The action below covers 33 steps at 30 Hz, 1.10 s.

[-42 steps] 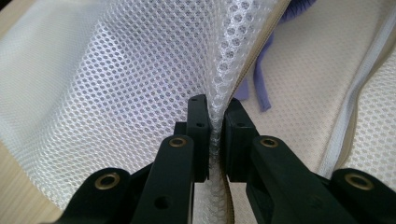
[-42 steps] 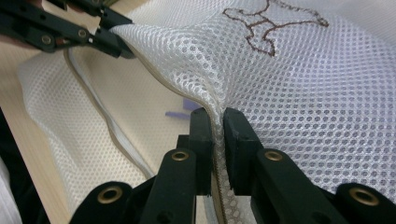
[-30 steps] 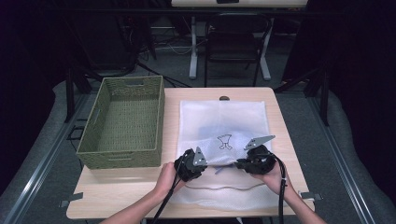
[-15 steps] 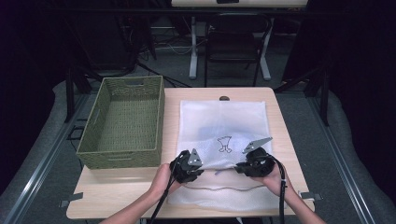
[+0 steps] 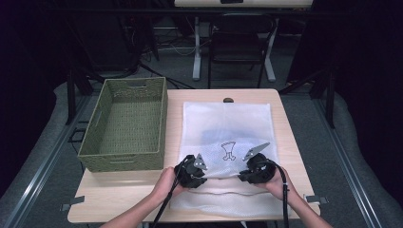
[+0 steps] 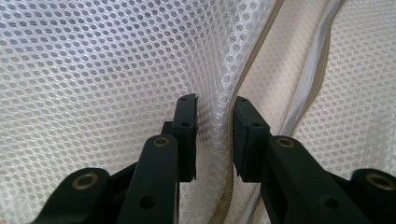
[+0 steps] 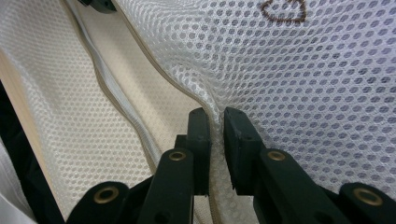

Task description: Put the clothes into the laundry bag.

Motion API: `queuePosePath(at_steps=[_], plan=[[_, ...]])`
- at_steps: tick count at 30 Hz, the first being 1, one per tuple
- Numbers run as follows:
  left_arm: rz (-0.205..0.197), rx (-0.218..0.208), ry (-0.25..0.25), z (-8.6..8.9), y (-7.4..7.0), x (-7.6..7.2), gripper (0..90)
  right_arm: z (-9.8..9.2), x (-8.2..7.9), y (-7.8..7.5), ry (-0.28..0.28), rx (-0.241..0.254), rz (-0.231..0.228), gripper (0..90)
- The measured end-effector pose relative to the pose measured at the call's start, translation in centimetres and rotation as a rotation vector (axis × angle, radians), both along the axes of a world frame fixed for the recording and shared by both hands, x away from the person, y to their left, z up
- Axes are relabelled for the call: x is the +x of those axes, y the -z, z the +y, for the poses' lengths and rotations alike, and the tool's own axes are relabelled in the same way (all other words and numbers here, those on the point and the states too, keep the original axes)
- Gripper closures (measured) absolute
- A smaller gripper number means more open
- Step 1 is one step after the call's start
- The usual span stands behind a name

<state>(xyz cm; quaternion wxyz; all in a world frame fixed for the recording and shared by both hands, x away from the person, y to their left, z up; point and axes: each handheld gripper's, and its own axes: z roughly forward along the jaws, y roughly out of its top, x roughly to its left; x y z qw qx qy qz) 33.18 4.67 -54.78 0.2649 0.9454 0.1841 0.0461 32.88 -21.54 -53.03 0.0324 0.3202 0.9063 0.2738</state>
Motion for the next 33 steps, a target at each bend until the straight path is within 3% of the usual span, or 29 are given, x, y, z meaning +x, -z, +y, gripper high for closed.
queuePosePath(at_steps=[6,10,14,16,19,25,30,33], plan=[[0.03,0.017,0.002,-0.1,0.0,-0.1,56.2,0.4,0.2,1.0,-0.006,-0.057,0.011,80.0],[0.027,0.025,-0.02,-0.2,-0.2,-0.2,35.5,0.8,0.5,1.9,-0.009,-0.109,0.026,72.2],[0.03,0.016,-0.015,-0.2,-0.6,-0.5,25.9,0.7,0.5,2.0,-0.009,-0.098,0.048,63.6],[0.035,0.009,-0.019,-0.2,-0.7,-0.7,22.2,0.8,0.6,2.2,-0.013,-0.093,0.067,58.8],[0.032,0.0,-0.021,-0.2,-1.0,-0.9,18.2,0.8,0.5,2.1,-0.014,-0.074,0.085,44.5],[0.004,0.004,-0.064,0.2,-1.8,-0.8,14.6,1.3,-0.3,1.0,-0.023,-0.058,0.046,16.2],[-0.007,-0.005,-0.091,0.4,-2.7,-0.7,12.2,0.8,-0.4,-0.1,0.031,-0.031,0.009,3.7],[-0.043,-0.022,-0.081,0.8,-3.4,-1.0,10.6,0.3,-0.3,-0.7,0.061,-0.017,-0.004,0.0]])
